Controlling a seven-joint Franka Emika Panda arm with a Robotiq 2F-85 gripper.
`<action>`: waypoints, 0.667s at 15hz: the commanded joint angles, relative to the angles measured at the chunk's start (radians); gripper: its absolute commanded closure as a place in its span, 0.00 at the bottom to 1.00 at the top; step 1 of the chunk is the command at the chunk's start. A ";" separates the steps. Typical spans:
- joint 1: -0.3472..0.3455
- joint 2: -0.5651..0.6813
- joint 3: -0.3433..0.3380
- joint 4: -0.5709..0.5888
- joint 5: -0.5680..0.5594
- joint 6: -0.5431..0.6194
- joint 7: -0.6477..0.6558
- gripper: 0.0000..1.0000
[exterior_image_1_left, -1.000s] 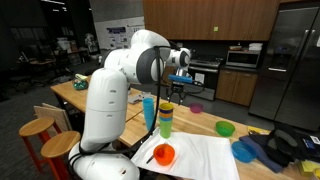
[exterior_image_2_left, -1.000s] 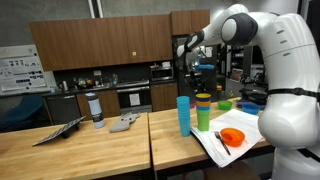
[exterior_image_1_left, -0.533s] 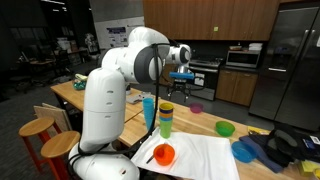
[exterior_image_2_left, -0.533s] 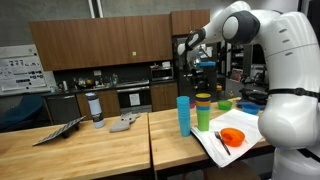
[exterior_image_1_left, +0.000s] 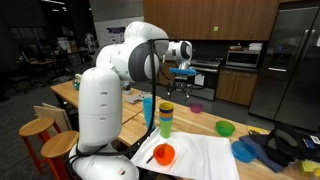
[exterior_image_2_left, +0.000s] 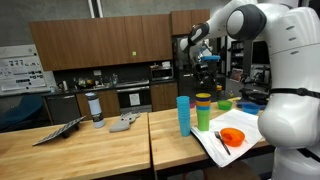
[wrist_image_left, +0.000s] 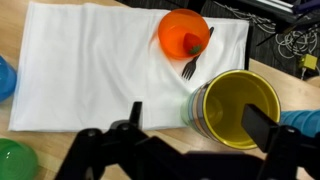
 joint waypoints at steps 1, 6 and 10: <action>-0.016 -0.055 -0.007 -0.058 0.009 -0.046 -0.020 0.00; -0.027 -0.076 -0.010 -0.116 0.027 -0.073 -0.016 0.00; -0.023 -0.074 -0.006 -0.163 0.021 -0.047 -0.011 0.00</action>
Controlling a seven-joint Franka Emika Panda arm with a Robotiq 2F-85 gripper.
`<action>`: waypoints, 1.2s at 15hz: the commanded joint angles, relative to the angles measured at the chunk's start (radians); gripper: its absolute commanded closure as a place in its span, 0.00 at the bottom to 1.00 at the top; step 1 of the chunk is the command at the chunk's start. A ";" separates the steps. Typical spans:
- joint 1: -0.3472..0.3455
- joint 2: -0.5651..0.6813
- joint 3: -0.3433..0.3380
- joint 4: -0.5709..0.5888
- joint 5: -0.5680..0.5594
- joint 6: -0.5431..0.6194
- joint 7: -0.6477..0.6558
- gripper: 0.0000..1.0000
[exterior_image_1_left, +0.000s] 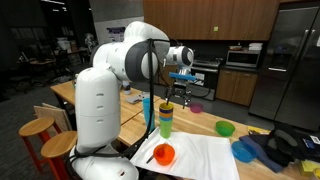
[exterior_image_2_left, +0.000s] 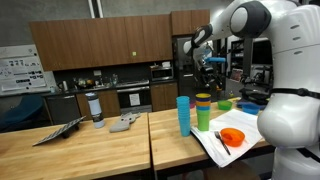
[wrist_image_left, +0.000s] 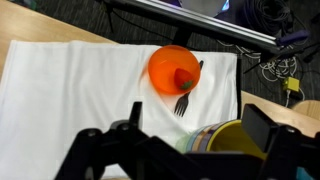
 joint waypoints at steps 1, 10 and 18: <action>0.006 -0.029 0.003 -0.062 0.012 0.029 -0.005 0.00; 0.049 -0.038 0.035 -0.130 -0.011 0.156 -0.005 0.00; 0.061 -0.038 0.046 -0.117 0.009 0.158 -0.037 0.00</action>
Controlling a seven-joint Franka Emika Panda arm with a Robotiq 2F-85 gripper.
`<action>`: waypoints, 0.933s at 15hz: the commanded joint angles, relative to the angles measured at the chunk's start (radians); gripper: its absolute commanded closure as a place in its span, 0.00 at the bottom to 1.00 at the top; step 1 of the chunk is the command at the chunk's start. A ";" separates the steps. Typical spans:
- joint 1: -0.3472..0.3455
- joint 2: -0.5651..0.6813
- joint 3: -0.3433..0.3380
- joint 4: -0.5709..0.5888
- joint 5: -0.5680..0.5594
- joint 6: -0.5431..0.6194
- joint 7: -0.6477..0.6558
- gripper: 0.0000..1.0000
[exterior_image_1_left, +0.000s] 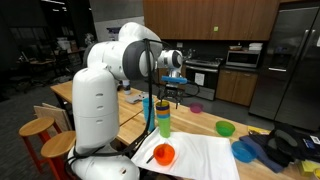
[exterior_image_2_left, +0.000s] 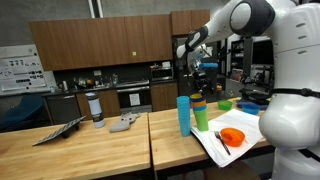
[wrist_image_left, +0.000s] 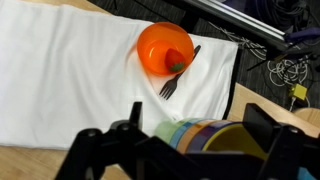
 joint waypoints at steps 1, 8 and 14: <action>0.001 -0.015 0.001 -0.025 0.012 0.029 -0.015 0.00; -0.003 -0.051 -0.001 -0.041 0.008 0.038 -0.040 0.00; -0.001 -0.095 -0.004 -0.059 -0.006 0.025 -0.049 0.00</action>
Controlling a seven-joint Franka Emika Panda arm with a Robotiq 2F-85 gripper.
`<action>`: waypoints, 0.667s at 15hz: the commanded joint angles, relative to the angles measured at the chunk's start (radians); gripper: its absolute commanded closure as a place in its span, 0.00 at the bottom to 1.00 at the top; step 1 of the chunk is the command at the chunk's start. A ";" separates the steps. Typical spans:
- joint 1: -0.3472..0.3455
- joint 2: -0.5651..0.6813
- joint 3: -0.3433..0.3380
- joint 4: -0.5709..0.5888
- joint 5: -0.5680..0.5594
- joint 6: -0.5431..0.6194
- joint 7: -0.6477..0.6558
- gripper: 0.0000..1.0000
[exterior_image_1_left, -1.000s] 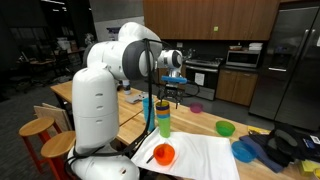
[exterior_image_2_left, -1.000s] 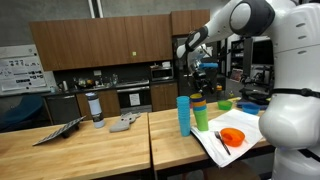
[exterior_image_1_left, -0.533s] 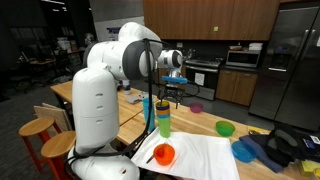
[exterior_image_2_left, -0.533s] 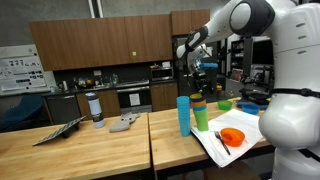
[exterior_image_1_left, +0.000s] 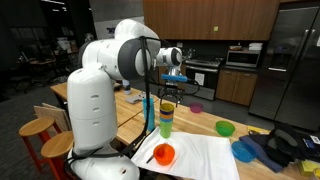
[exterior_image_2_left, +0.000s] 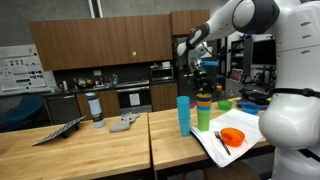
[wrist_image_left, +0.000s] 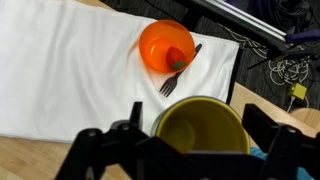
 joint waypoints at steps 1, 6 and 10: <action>-0.001 -0.066 -0.005 -0.044 -0.008 0.006 -0.023 0.00; 0.000 -0.086 -0.010 -0.051 -0.007 0.012 -0.008 0.00; 0.001 -0.109 -0.022 -0.070 -0.059 0.108 0.092 0.00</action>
